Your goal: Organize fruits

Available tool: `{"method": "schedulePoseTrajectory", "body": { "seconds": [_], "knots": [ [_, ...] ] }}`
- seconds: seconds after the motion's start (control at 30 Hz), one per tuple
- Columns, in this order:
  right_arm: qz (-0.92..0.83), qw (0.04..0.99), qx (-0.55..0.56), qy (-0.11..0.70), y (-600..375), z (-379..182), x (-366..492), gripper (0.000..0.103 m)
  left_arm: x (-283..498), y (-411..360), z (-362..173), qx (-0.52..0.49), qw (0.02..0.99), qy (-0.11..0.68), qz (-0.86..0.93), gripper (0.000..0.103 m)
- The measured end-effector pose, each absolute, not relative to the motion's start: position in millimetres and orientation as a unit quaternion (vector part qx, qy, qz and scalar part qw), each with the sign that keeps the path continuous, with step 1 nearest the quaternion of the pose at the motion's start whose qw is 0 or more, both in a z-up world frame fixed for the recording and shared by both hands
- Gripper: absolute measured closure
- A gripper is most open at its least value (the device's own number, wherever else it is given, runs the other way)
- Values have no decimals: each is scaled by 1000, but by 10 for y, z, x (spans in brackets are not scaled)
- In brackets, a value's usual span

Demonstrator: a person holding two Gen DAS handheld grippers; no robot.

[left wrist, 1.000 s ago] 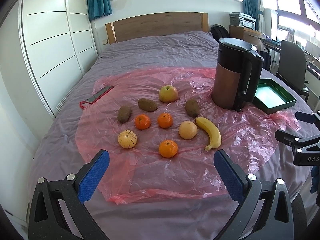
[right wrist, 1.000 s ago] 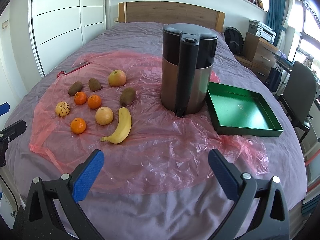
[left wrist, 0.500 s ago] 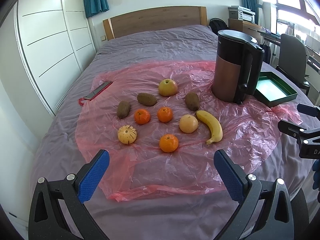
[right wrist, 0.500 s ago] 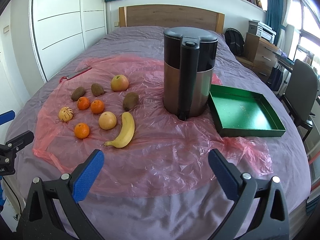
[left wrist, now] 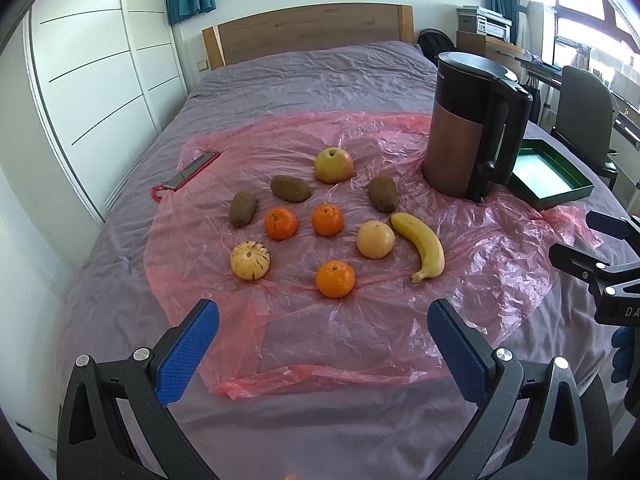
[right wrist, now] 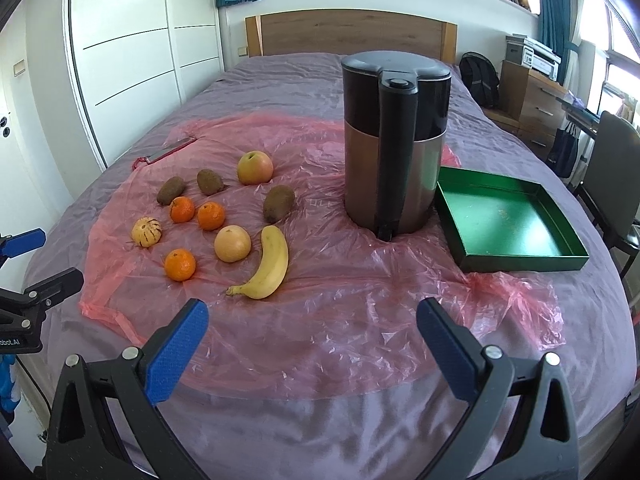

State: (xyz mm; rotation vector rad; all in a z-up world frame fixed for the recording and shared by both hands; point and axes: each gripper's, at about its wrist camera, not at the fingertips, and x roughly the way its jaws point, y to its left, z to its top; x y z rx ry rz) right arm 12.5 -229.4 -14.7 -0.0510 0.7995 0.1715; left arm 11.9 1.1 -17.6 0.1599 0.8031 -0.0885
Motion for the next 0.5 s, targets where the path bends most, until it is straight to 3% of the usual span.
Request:
{"method": "schedulePoseTrajectory", "body": {
  "seconds": [0.5],
  "knots": [
    [116, 904, -17, 411, -2128, -335, 274, 0, 318, 290, -437, 40, 902, 430, 4, 1]
  ]
}}
